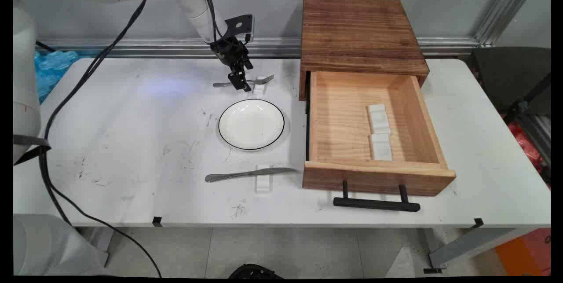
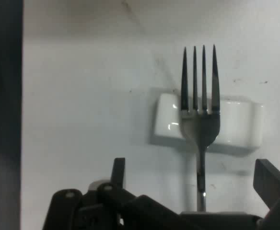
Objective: Pick up the knife from the right of the white plate
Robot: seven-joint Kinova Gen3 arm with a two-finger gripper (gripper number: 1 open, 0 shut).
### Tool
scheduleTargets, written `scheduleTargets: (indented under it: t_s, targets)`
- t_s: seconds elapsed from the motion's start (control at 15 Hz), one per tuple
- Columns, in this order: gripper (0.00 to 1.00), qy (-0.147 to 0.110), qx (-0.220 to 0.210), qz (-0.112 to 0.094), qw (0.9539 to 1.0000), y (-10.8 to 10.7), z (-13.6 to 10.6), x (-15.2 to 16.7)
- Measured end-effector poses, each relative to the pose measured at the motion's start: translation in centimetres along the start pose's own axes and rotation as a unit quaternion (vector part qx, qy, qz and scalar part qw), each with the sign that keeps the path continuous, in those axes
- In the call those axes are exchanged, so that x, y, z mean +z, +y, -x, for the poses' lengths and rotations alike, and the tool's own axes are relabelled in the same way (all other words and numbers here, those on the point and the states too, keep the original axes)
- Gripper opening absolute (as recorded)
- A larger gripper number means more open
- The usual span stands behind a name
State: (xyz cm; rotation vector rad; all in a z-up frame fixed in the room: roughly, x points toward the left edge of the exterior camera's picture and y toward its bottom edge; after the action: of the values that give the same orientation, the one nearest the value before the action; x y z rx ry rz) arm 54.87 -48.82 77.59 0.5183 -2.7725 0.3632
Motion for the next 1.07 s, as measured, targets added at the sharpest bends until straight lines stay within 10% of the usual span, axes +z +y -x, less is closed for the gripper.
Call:
scheduleTargets:
  t_s: [0.47, 1.07]
  targets:
    - [1.00, 0.003, -0.044, -0.048, 0.9979, 3.4, -3.1, -4.9]
    - [1.00, 0.013, -0.087, -0.051, 0.9948, 11.3, -5.7, -10.9]
